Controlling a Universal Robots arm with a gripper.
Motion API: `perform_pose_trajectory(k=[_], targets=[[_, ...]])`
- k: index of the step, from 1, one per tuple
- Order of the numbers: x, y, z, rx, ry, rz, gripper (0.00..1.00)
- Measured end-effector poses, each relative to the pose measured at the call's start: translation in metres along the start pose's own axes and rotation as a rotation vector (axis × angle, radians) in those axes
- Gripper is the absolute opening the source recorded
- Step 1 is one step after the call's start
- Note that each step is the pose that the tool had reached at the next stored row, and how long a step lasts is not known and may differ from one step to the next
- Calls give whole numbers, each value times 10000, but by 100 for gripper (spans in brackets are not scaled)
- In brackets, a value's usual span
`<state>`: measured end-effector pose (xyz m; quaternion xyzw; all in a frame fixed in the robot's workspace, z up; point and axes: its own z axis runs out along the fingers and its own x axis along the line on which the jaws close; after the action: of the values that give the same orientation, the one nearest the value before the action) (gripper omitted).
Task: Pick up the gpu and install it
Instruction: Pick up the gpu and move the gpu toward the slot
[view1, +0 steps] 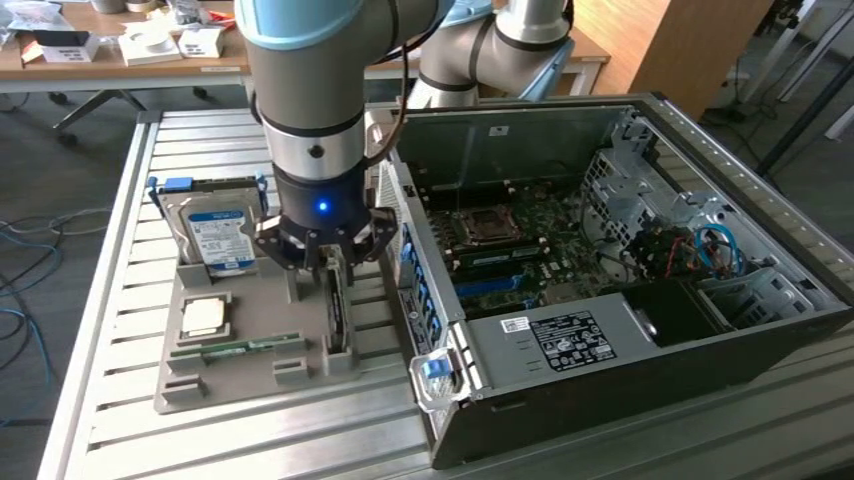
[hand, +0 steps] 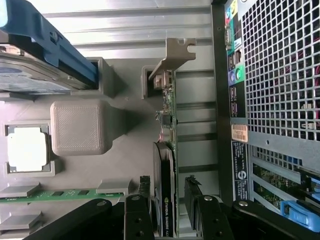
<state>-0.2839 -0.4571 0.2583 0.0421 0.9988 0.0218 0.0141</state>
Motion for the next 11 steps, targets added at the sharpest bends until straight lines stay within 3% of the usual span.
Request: perform_pose_trajectory(k=[11], targets=[[3, -7, 160, -1, 0, 0, 41]])
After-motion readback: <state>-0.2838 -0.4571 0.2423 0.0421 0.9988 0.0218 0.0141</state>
